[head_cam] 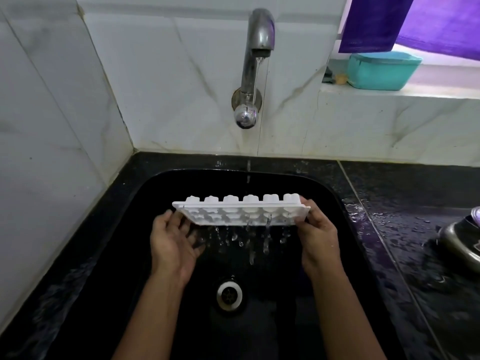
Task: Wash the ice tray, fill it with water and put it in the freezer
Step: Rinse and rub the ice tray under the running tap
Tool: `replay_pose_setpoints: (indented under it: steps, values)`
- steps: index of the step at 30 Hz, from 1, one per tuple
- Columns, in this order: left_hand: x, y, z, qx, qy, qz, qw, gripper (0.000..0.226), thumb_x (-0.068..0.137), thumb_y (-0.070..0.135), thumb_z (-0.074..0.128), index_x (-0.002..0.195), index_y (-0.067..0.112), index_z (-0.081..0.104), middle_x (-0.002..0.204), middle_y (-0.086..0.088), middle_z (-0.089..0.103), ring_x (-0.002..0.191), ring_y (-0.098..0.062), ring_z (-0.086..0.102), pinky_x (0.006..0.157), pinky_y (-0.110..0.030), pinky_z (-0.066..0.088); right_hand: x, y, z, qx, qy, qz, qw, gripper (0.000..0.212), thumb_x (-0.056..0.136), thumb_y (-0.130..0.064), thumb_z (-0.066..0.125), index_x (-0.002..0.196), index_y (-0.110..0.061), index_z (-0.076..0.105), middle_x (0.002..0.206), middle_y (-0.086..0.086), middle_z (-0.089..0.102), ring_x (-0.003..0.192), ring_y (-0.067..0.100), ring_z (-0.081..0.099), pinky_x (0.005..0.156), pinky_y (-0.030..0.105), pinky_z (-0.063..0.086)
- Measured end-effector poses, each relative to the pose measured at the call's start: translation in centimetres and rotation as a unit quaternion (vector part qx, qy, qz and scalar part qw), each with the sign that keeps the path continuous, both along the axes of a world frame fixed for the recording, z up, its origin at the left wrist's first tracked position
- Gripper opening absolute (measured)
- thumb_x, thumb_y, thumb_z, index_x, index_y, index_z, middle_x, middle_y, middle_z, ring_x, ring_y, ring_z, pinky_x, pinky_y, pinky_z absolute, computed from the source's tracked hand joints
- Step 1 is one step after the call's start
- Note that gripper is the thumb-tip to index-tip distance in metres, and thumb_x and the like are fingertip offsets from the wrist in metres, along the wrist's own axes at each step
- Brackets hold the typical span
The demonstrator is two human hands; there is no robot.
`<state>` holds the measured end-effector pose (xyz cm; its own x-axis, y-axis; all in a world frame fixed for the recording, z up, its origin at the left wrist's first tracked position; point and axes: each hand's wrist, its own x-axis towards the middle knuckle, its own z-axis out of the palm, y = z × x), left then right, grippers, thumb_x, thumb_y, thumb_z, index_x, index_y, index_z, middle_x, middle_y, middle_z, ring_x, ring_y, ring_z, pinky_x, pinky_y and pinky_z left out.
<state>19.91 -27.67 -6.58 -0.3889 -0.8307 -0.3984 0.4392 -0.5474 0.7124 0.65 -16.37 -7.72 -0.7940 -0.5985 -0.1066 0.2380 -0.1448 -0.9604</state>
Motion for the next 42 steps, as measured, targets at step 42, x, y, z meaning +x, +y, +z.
replay_pose_setpoints:
  steps: [42]
  values:
    - [-0.6, 0.7, -2.9, -0.319, -0.615, -0.128, 0.710, 0.055, 0.092, 0.041, 0.058, 0.137, 0.011, 0.048, 0.128, -0.022, 0.053, 0.116, -0.038, 0.051, 0.098, -0.041, 0.043, 2.3, 0.5, -1.2, 0.552, 0.301, 0.101, 0.771, 0.048, 0.093, -0.038, 0.048, 0.131, -0.009, 0.048, 0.127, 0.017, 0.057, 0.113, 0.035, 0.056, 0.086, 0.034, 0.044]
